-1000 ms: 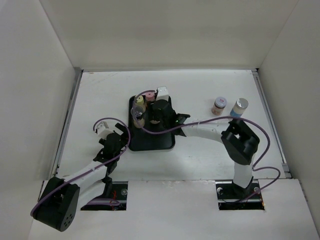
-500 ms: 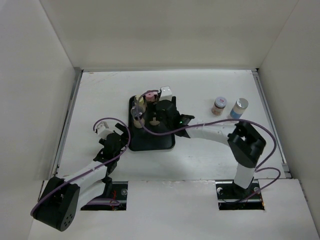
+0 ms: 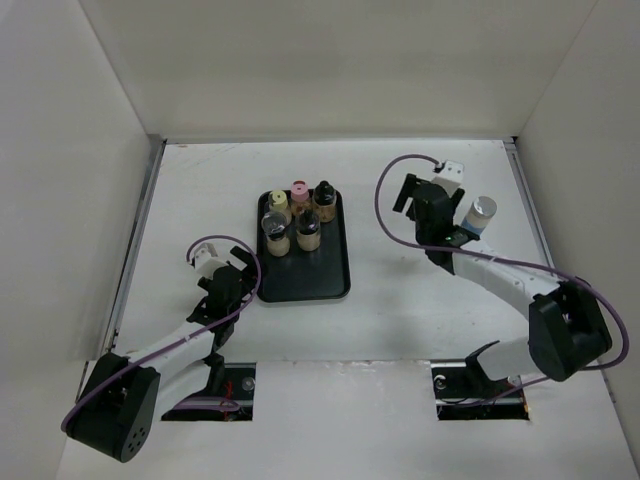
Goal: Organize the condiment bottles
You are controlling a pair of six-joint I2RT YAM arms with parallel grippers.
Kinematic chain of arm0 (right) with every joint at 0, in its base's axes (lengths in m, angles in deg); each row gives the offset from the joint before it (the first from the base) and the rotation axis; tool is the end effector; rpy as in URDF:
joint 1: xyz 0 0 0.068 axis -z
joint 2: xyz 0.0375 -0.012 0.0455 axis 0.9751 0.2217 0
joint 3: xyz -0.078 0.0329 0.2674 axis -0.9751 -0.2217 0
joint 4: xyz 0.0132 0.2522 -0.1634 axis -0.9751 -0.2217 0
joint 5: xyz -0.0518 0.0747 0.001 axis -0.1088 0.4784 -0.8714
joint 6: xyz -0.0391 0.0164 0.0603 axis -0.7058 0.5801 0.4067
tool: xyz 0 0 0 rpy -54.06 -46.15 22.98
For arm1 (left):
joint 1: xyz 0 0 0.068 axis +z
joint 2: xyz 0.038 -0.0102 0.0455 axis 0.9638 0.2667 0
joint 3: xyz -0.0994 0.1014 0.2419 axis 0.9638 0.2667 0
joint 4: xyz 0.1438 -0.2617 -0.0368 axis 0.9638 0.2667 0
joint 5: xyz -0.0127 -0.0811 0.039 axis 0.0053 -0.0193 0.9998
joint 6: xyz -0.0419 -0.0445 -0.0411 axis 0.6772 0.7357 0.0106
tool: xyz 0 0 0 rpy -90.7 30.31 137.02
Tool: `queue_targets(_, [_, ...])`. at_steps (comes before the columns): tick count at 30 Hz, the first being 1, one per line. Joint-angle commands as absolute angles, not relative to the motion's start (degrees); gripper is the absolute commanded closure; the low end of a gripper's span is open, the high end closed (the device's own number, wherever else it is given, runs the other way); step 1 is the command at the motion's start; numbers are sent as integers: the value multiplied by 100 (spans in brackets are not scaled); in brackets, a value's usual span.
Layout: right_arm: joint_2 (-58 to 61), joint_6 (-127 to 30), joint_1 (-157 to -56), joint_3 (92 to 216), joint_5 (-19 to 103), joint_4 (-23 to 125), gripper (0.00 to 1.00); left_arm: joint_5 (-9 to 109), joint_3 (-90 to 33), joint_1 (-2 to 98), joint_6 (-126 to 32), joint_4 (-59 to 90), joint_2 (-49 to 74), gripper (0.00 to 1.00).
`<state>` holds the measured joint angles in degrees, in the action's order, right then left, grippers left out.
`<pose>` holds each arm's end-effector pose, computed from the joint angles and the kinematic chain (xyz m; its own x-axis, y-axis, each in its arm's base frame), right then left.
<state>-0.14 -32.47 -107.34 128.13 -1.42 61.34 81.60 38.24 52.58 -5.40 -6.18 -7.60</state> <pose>0.3341 0.1527 0.2493 -0.2451 0.2242 -0.9432 0.1716 0.9676 0.1854 0.2074 -0.0571 0.1008 -0.2468 -0.6933 -0.6770 -0.3159 0.7180 -0.6202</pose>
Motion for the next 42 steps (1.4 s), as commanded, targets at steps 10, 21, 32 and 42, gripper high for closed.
queue_targets(10, [711,-3277,-9596,13189,-412,5886,2,8130,3745,5190,-563,-830,-675,0])
queue_targets(21, [1696,-3391,-9279,13796,-386,5851,3,8173,3719,5173,-563,-847,-561,0])
queue_targets(32, [2066,-3287,-9208,13964,45,5886,37,8138,3727,5234,-581,-909,-507,0])
queue_targets(42, [696,-3339,-10217,13454,54,6044,47,8164,3701,5199,-581,-909,-499,0])
